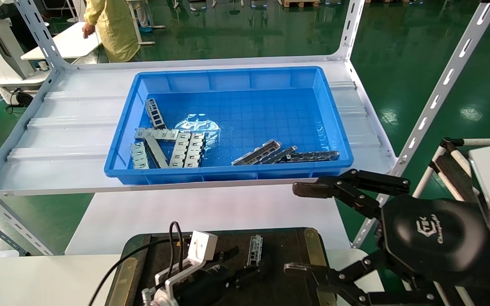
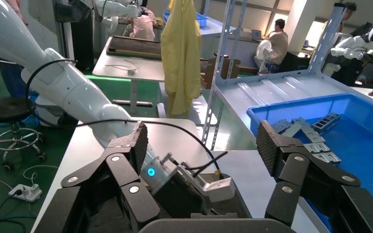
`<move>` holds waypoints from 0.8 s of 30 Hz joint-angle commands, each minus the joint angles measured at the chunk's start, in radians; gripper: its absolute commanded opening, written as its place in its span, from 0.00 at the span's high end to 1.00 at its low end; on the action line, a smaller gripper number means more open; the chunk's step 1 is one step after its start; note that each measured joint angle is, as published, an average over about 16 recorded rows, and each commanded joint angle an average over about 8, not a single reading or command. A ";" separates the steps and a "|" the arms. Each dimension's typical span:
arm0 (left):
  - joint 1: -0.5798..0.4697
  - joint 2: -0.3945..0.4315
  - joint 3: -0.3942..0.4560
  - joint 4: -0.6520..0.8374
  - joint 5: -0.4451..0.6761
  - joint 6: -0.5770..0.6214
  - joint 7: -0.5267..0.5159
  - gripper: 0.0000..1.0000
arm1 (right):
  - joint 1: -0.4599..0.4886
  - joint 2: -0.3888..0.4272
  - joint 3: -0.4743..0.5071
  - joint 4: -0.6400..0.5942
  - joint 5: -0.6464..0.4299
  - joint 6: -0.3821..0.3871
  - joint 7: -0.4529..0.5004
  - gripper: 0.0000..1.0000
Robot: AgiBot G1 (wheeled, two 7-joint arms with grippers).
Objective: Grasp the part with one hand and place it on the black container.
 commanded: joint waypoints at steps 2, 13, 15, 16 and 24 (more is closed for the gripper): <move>-0.002 -0.050 -0.032 -0.003 0.001 0.127 0.029 0.00 | 0.000 0.000 0.000 0.000 0.000 0.000 0.000 0.00; -0.022 -0.141 -0.157 0.182 -0.069 0.595 0.286 0.00 | 0.000 0.000 0.000 0.000 0.000 0.000 0.000 0.00; -0.027 -0.153 -0.166 0.214 -0.076 0.672 0.328 0.00 | 0.000 0.000 0.000 0.000 0.000 0.000 0.000 0.00; -0.029 -0.159 -0.169 0.229 -0.079 0.708 0.348 0.00 | 0.000 0.000 0.000 0.000 0.000 0.000 0.000 0.00; -0.058 -0.192 -0.172 0.312 -0.084 0.913 0.428 0.00 | 0.000 0.000 -0.001 0.000 0.000 0.000 0.000 0.00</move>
